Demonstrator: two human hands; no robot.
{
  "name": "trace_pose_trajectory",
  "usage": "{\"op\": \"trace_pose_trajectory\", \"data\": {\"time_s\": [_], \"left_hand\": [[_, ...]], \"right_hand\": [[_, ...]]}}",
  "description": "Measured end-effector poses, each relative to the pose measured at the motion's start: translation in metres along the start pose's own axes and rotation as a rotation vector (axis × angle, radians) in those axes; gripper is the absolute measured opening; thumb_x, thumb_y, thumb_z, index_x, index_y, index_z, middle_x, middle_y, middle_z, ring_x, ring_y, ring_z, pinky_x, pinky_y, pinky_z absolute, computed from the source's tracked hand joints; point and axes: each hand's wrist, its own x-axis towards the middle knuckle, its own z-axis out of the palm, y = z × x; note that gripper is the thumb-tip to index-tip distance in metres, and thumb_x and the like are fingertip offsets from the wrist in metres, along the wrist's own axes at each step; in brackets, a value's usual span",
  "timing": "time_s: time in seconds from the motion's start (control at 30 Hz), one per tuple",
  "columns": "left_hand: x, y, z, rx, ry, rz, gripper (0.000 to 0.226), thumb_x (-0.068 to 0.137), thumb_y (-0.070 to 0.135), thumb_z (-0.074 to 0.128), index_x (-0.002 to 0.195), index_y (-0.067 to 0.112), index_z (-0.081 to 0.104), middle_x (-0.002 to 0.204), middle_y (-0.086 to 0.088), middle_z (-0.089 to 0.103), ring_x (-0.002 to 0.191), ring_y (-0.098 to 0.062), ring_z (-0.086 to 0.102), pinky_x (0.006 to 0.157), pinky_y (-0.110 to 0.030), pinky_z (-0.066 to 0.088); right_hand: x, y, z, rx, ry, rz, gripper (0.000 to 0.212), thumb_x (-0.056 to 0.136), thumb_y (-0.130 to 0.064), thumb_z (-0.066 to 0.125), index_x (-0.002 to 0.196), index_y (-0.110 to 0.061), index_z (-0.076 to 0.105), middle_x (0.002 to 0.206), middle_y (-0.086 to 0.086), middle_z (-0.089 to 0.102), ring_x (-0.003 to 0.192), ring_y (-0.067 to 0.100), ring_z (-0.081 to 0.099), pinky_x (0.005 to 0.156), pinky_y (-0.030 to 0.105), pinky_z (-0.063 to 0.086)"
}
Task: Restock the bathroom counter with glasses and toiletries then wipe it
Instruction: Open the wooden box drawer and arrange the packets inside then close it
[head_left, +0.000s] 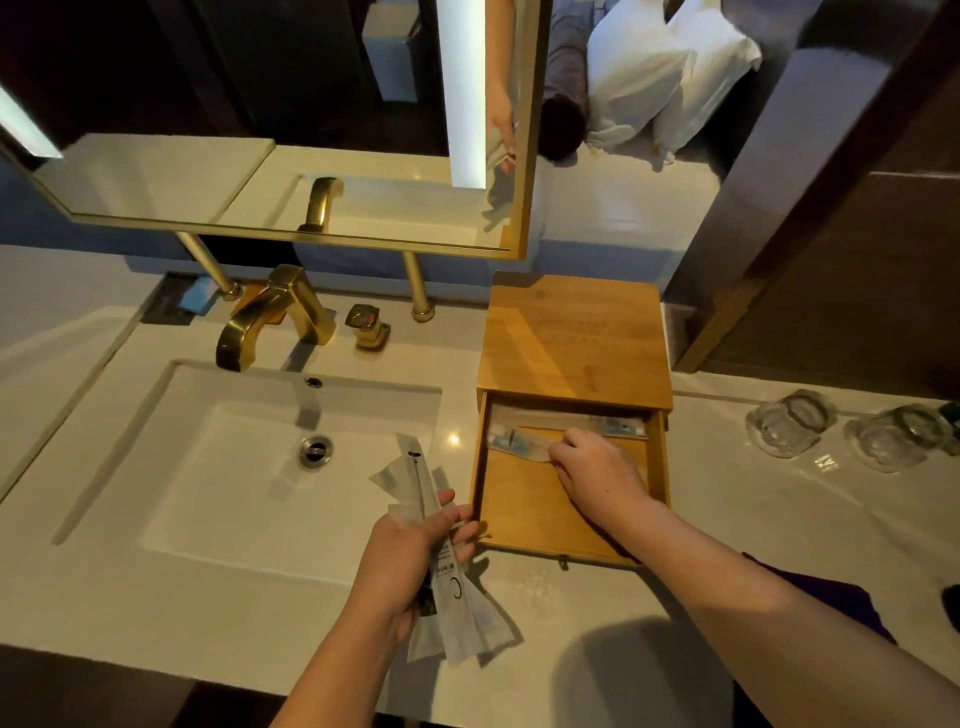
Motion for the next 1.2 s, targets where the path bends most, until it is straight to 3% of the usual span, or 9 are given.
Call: {"op": "trace_pose_trajectory", "data": {"time_s": [0.27,0.43,0.57,0.73,0.9,1.07,1.2], "left_hand": [[0.003,-0.004,-0.006,-0.001,0.006,-0.013,0.029,0.092,0.000,0.069,0.120,0.003,0.065,0.098,-0.023,0.078,0.081,-0.030,0.073,0.066,-0.035,0.061],[0.005,-0.004,-0.007,-0.021,0.001,-0.015,0.029,0.094,-0.001,0.065,0.123,0.004,0.062,0.097,-0.022,0.077,0.080,-0.031,0.070,0.067,-0.038,0.058],[0.005,-0.005,-0.004,-0.008,0.010,-0.014,0.027,0.095,-0.001,0.064,0.121,0.004,0.064,0.099,-0.021,0.077,0.082,-0.032,0.071,0.068,-0.039,0.058],[0.004,-0.003,-0.003,0.004,0.003,-0.005,0.027,0.094,0.000,0.065,0.121,0.003,0.064,0.098,-0.021,0.077,0.082,-0.031,0.071,0.070,-0.040,0.057],[0.004,-0.002,0.000,0.024,0.011,-0.001,0.025,0.095,0.002,0.066,0.120,0.004,0.065,0.101,-0.021,0.079,0.083,-0.029,0.074,0.070,-0.038,0.063],[0.005,-0.004,-0.002,0.010,0.027,-0.007,0.022,0.096,0.005,0.064,0.118,0.004,0.068,0.100,-0.021,0.079,0.084,-0.031,0.074,0.066,-0.039,0.064],[0.007,-0.004,0.009,0.023,0.017,-0.016,0.024,0.098,0.018,0.064,0.119,0.009,0.069,0.107,-0.015,0.080,0.091,-0.027,0.078,0.079,-0.044,0.064]], "right_hand": [[-0.001,0.012,0.004,-0.122,-0.026,-0.086,0.020,0.090,-0.026,0.071,0.109,-0.028,0.075,0.101,-0.004,0.064,0.097,0.017,0.060,0.081,0.034,0.052],[0.001,0.020,0.005,-0.192,-0.001,-0.089,0.024,0.079,-0.024,0.080,0.102,-0.029,0.075,0.097,-0.002,0.066,0.095,0.020,0.063,0.079,0.037,0.052],[0.002,0.021,0.007,-0.168,0.052,-0.109,0.034,0.064,-0.025,0.091,0.093,-0.029,0.075,0.089,-0.004,0.068,0.086,0.019,0.067,0.069,0.035,0.057],[0.005,0.029,0.012,-0.099,0.038,-0.226,0.023,0.083,-0.021,0.077,0.105,-0.024,0.072,0.102,-0.003,0.069,0.095,0.018,0.062,0.074,0.033,0.057],[0.007,0.028,0.015,-0.066,0.029,-0.215,0.025,0.086,-0.017,0.074,0.110,-0.021,0.071,0.105,-0.001,0.068,0.097,0.019,0.061,0.071,0.033,0.058],[0.008,0.020,0.015,-0.079,0.004,-0.141,0.032,0.090,-0.019,0.067,0.122,-0.024,0.065,0.114,-0.002,0.066,0.105,0.018,0.058,0.084,0.033,0.055],[-0.013,-0.003,0.008,-0.009,0.027,0.028,0.036,0.091,-0.028,0.061,0.127,-0.029,0.061,0.122,-0.006,0.061,0.114,0.015,0.054,0.098,0.037,0.047]]}}
